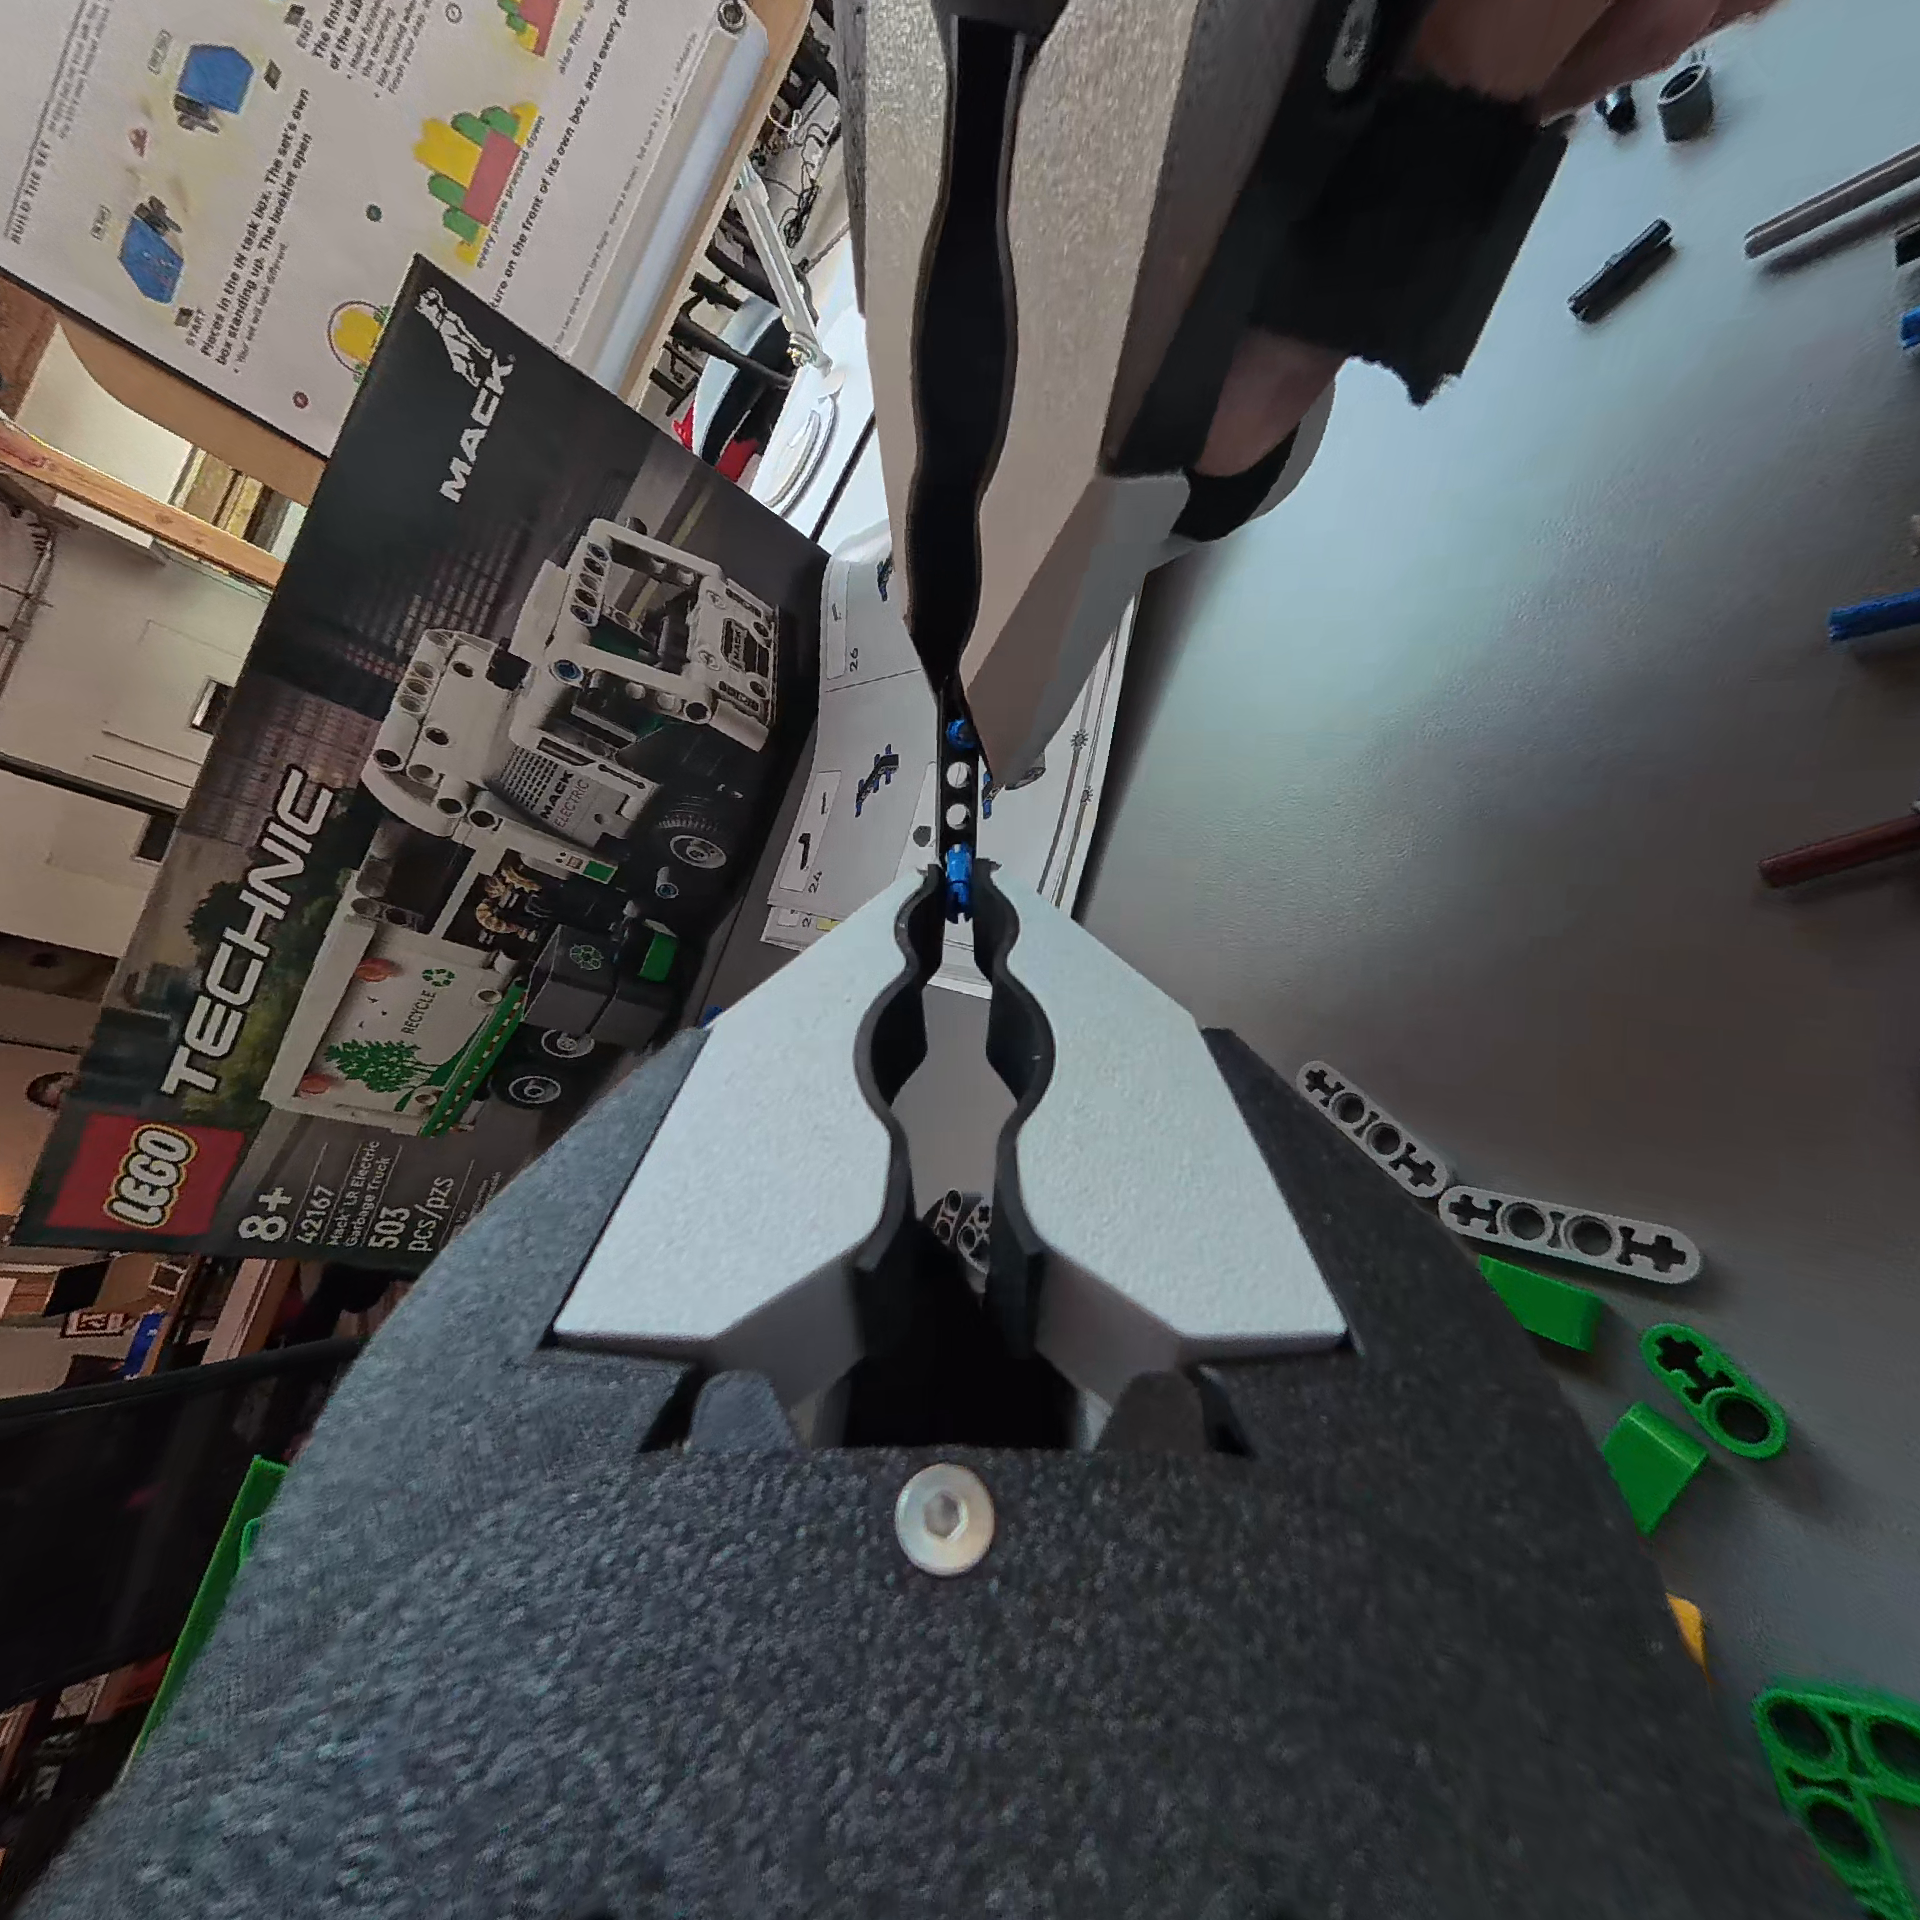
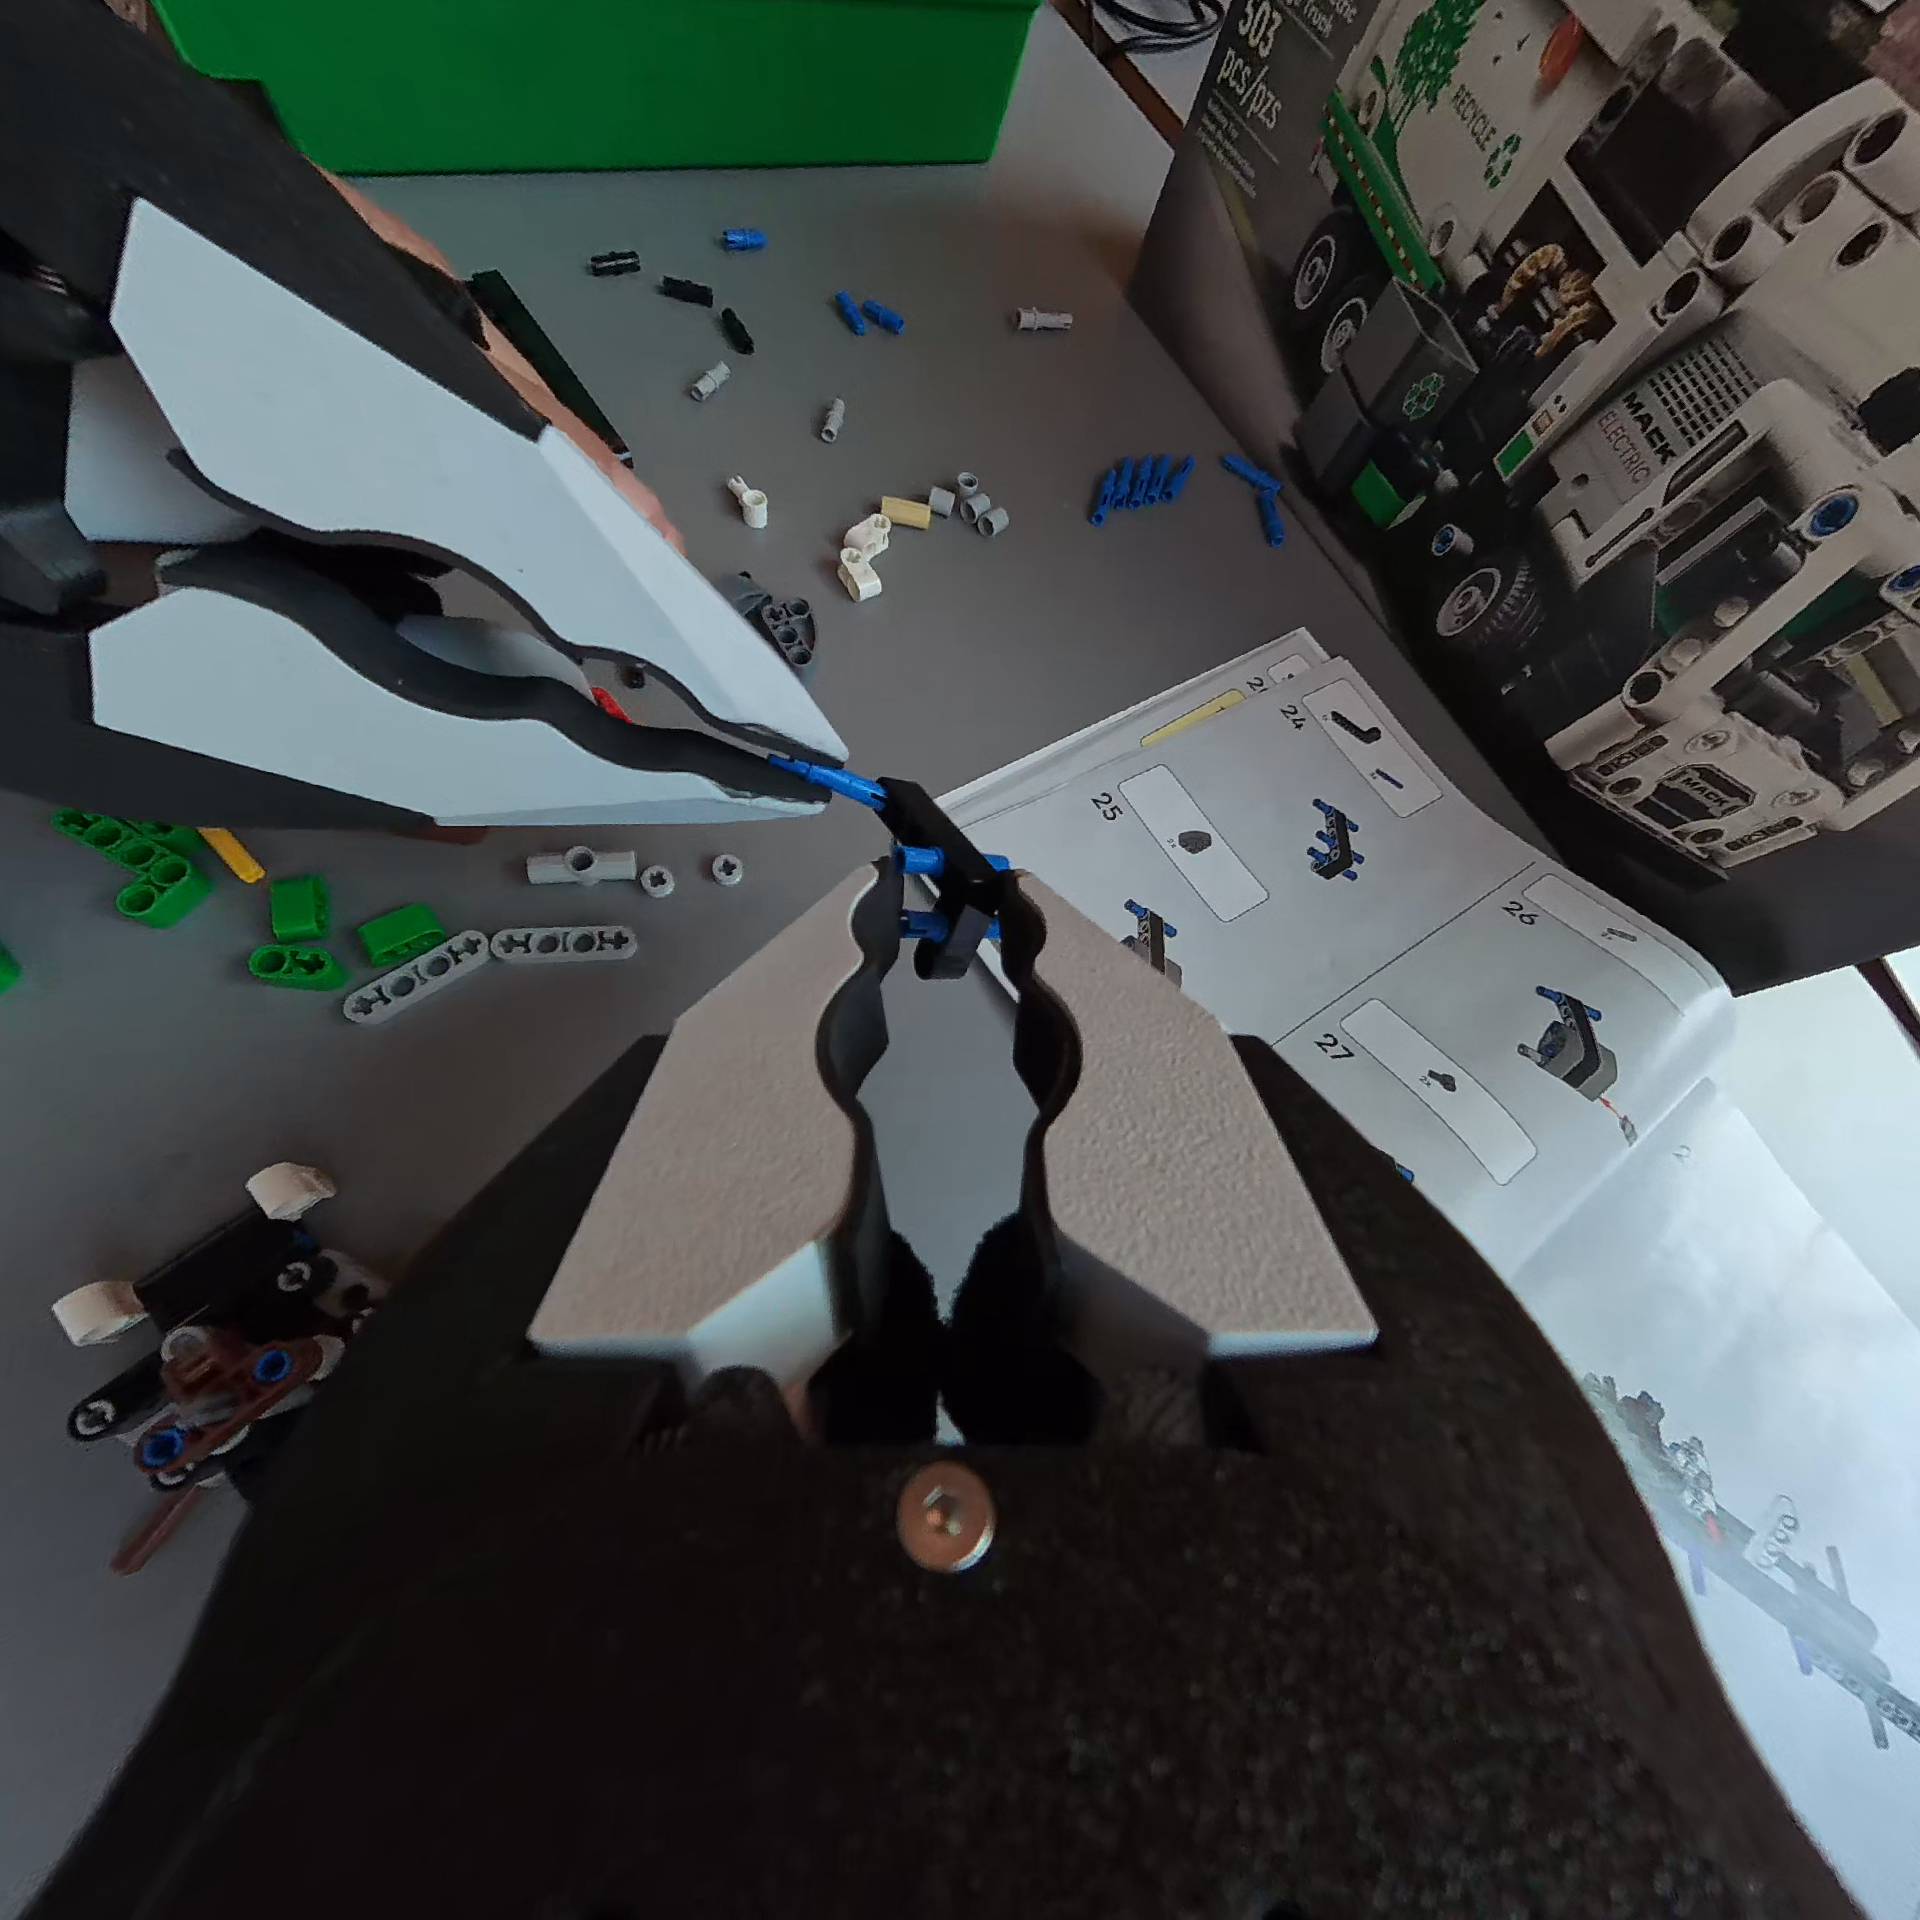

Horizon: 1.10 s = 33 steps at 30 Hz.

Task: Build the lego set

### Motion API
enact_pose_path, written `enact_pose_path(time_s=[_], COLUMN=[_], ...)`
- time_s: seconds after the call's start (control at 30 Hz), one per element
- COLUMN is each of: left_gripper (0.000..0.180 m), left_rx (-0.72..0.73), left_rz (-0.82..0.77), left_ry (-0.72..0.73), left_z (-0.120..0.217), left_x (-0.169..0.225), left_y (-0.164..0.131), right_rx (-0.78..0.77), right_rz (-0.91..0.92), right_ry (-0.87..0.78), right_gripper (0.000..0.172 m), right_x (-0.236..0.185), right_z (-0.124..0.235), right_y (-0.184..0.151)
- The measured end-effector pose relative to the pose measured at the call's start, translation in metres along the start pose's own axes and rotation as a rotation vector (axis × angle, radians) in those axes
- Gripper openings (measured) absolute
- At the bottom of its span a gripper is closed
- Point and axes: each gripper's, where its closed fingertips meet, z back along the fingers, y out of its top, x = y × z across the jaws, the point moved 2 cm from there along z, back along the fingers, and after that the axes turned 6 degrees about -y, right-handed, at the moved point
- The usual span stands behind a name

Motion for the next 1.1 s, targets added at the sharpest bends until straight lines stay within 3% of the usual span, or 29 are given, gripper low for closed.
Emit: enact_pose_path(time_s=[0.53, 0.8, 1.1], left_gripper=[0.003, 0.003, 0.003], left_rx=[-0.018, 0.041, 0.165], left_rz=[0.109, 0.31, 0.594], left_ry=[0.046, -0.007, -0.037], left_z=[0.001, 0.001, 0.004], left_x=[-0.008, -0.015, -0.032], left_y=[0.001, -0.001, -0.001], right_rx=[0.064, 0.092, 0.151], right_rz=[-0.079, -0.142, -0.067], right_ry=[-0.081, -0.099, -0.226], right_gripper=[0.017, 0.017, 0.017], right_x=[0.0, 0.003, 0.007], right_z=[0.001, 0.0, 0.001], right_y=[0.007, 0.011, 0.027])
